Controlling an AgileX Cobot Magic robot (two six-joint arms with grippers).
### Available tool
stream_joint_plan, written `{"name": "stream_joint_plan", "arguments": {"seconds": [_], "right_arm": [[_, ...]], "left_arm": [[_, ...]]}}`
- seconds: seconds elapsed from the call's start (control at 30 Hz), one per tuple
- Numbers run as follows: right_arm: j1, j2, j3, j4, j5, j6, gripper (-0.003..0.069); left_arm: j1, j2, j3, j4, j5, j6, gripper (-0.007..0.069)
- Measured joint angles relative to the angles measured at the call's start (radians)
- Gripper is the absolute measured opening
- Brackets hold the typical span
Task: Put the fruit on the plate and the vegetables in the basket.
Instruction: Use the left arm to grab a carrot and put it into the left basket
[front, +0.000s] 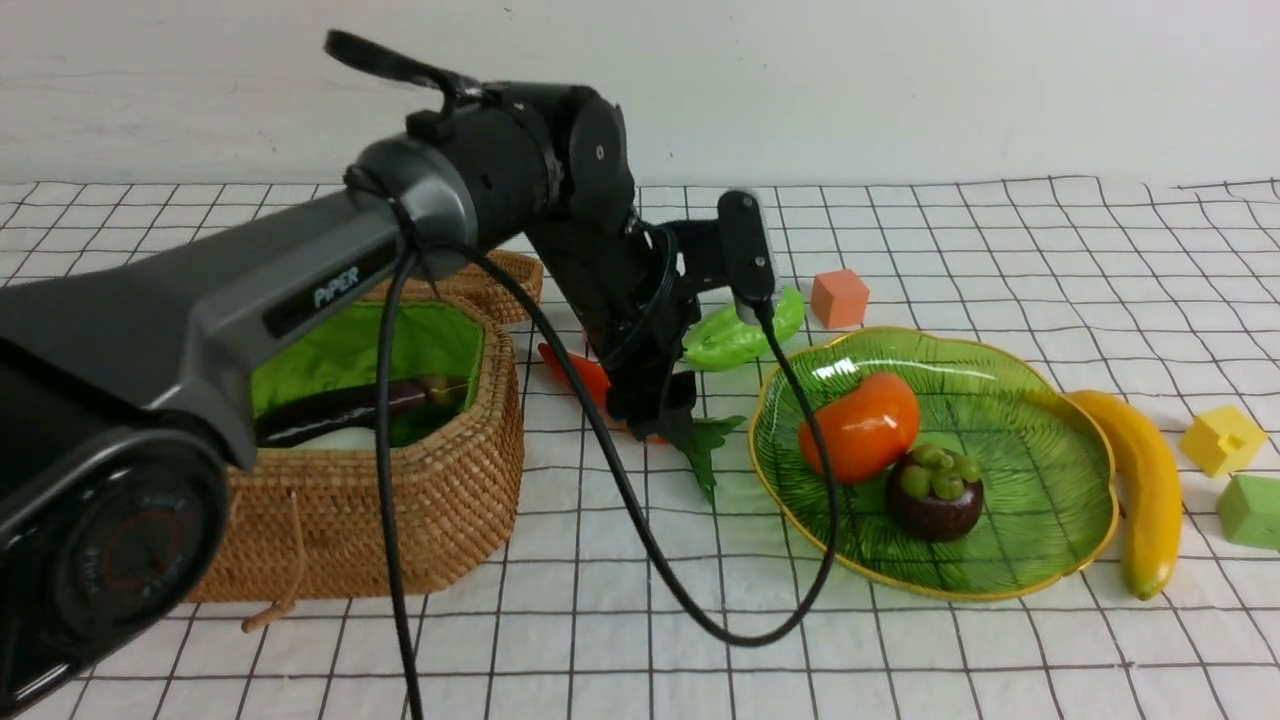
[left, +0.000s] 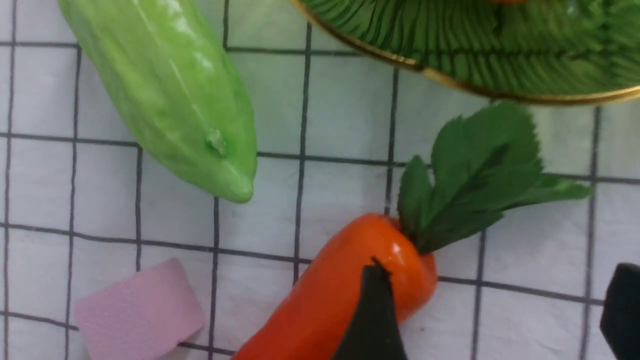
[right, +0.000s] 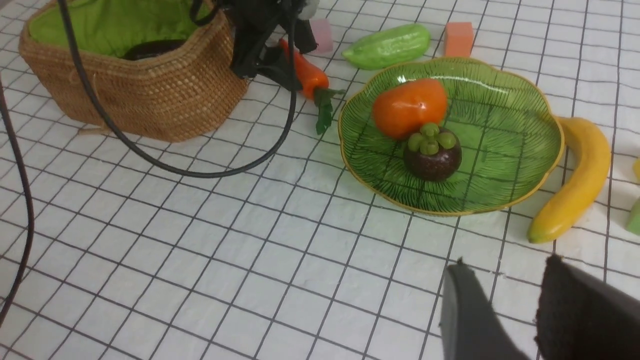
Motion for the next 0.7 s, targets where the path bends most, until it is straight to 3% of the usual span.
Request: {"name": "stream_joint_plan", "arguments": {"seconds": [0.17, 0.33, 0.7], "right_arm": [[0.000, 0.000, 0.000, 0.000, 0.006, 0.000, 0.0237], [0.000, 0.000, 0.000, 0.001, 0.022, 0.000, 0.0237], [0.000, 0.000, 0.000, 0.009, 0.050, 0.000, 0.0237]], "left_arm": [[0.000, 0.038, 0.000, 0.046, -0.075, 0.021, 0.0594], [0.000, 0.059, 0.000, 0.070, -0.113, 0.091, 0.0548], [0.000, 0.103, 0.000, 0.085, -0.117, 0.108, 0.0496]]}}
